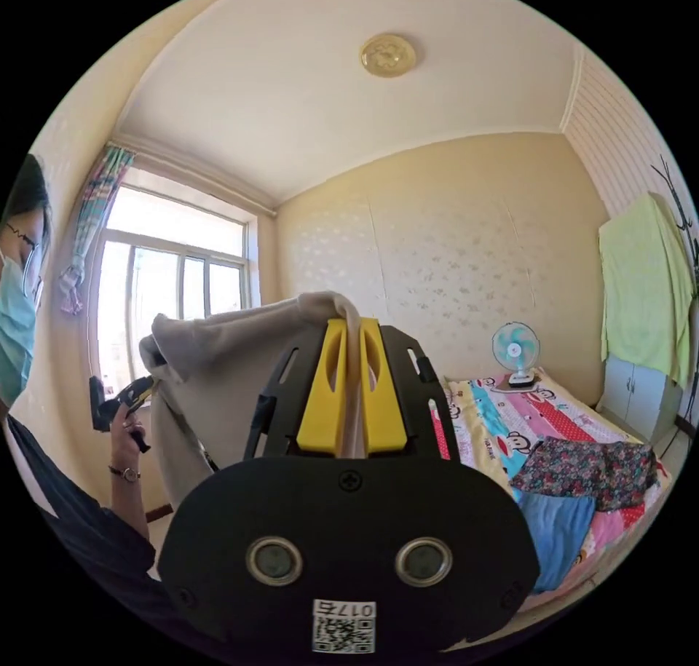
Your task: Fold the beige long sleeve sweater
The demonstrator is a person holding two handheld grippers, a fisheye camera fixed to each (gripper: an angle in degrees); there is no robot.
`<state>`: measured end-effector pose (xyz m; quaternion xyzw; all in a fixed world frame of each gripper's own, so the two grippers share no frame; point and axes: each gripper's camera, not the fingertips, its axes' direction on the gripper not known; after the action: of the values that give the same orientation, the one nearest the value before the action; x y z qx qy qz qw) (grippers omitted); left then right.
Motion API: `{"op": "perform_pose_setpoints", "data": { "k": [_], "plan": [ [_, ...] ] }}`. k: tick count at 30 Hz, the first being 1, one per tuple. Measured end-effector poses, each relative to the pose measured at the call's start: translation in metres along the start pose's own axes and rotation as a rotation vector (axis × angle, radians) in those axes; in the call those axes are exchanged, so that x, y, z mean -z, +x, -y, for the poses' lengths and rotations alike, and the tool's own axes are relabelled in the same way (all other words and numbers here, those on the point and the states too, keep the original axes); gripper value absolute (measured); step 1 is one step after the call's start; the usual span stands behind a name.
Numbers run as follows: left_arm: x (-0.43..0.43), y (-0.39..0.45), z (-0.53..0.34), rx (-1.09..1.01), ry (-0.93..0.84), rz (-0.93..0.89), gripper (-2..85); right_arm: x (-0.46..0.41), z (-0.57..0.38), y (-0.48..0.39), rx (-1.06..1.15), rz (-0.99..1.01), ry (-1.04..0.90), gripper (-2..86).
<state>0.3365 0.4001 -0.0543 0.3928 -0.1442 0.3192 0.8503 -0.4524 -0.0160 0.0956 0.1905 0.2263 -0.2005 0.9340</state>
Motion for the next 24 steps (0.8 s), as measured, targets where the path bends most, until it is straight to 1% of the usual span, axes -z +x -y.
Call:
{"op": "perform_pose_setpoints", "data": {
  "k": [3,5,8,10,12,14,15,17,18,19,20,21,22,23,24],
  "plan": [
    [0.02,0.023,-0.019,-0.067,0.1,0.072,0.3,0.031,-0.015,-0.012,0.037,-0.063,0.113,3.1],
    [0.027,0.034,-0.012,-0.119,0.149,0.042,0.4,0.043,-0.013,-0.019,0.074,-0.088,0.167,3.1],
    [0.027,0.037,0.006,-0.146,0.179,-0.026,0.7,0.044,0.005,-0.024,0.149,-0.107,0.17,3.1],
    [0.022,0.034,0.009,-0.159,0.212,-0.032,0.9,0.035,0.01,-0.019,0.185,-0.104,0.182,3.1],
    [0.009,0.028,0.012,-0.17,0.222,-0.021,1.1,0.018,0.009,-0.011,0.2,-0.127,0.147,3.1],
    [-0.024,0.015,0.016,-0.183,0.198,0.009,1.2,-0.011,0.008,0.003,0.214,-0.144,0.061,3.1],
    [-0.037,0.01,0.018,-0.188,0.183,0.021,1.2,-0.038,0.009,0.016,0.218,-0.163,-0.015,3.2],
    [-0.103,-0.017,0.032,-0.2,0.065,0.068,1.6,-0.087,0.011,0.044,0.218,-0.167,-0.138,3.3],
    [-0.125,-0.027,0.036,-0.206,0.029,0.082,1.7,-0.13,0.013,0.068,0.209,-0.152,-0.231,3.4],
    [-0.172,-0.049,0.042,-0.211,-0.05,0.11,2.2,-0.181,0.014,0.096,0.196,-0.132,-0.331,3.7],
    [-0.229,-0.077,0.047,-0.2,-0.16,0.139,2.8,-0.209,0.014,0.111,0.187,-0.125,-0.381,3.8],
    [-0.259,-0.093,0.047,-0.187,-0.224,0.155,3.3,-0.27,0.009,0.145,0.162,-0.113,-0.484,4.2],
    [-0.317,-0.128,0.043,-0.159,-0.344,0.192,4.3,-0.338,-0.005,0.183,0.138,-0.119,-0.592,4.8],
    [-0.366,-0.164,0.031,-0.105,-0.456,0.257,6.9,-0.372,-0.016,0.202,0.128,-0.122,-0.643,5.1],
    [-0.385,-0.182,0.023,-0.061,-0.516,0.292,8.2,-0.433,-0.048,0.241,0.074,-0.123,-0.749,6.7]
  ]
}}
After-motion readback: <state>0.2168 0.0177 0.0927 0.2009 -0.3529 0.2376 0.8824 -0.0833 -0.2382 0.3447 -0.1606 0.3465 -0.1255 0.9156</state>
